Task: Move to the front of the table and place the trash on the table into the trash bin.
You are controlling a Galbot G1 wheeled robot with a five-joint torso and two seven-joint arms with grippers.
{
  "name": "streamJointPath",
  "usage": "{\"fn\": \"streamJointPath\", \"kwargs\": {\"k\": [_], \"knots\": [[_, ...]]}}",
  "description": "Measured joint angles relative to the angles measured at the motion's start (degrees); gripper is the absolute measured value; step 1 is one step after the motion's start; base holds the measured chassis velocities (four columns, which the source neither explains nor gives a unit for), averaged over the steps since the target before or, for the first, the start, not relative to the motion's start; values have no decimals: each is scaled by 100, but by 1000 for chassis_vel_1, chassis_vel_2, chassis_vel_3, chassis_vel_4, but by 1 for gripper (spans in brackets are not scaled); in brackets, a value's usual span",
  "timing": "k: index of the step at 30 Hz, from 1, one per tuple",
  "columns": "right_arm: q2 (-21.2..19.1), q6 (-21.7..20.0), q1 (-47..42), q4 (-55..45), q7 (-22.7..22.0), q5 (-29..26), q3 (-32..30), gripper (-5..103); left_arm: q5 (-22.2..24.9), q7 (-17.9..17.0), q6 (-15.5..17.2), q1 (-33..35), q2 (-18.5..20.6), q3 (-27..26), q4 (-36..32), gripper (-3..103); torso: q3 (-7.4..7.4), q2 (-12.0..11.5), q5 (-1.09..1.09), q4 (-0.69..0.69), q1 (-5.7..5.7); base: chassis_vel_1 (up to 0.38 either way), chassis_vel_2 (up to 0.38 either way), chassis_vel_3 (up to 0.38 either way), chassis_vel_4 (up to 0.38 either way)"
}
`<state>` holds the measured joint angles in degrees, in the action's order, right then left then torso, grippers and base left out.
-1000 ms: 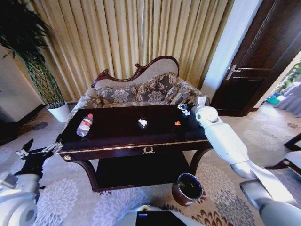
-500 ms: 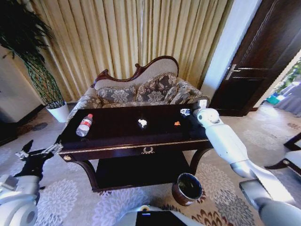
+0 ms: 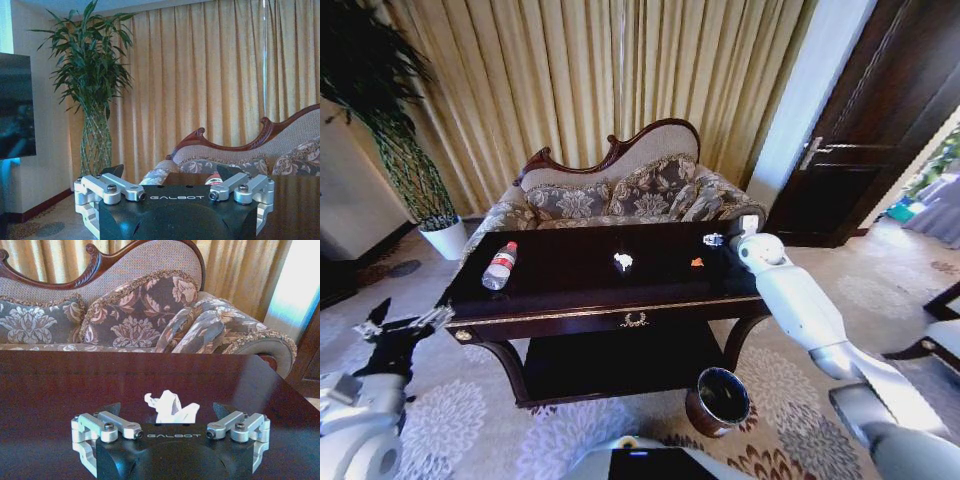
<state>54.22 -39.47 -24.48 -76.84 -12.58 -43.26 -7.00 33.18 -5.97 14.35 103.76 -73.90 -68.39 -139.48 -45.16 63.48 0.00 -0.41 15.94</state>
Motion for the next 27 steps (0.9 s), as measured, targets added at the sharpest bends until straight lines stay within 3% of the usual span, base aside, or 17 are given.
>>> {"fn": "streamJointPath", "kwargs": {"k": [17,26,27], "knots": [[25,106,16,172,16,42,34,101,-2,83,-5,1,-14,-13,7,100,0,0,0,0,0,0,0,0,0],[31,163,-17,229,34,103,30,88,20,72,-4,-31,20,-39,17,100,0,0,0,0,0,0,0,0,0],[30,166,-34,230,35,123,26,80,28,44,-3,-35,21,-41,17,100,0,0,0,0,0,0,0,0,0]]}}
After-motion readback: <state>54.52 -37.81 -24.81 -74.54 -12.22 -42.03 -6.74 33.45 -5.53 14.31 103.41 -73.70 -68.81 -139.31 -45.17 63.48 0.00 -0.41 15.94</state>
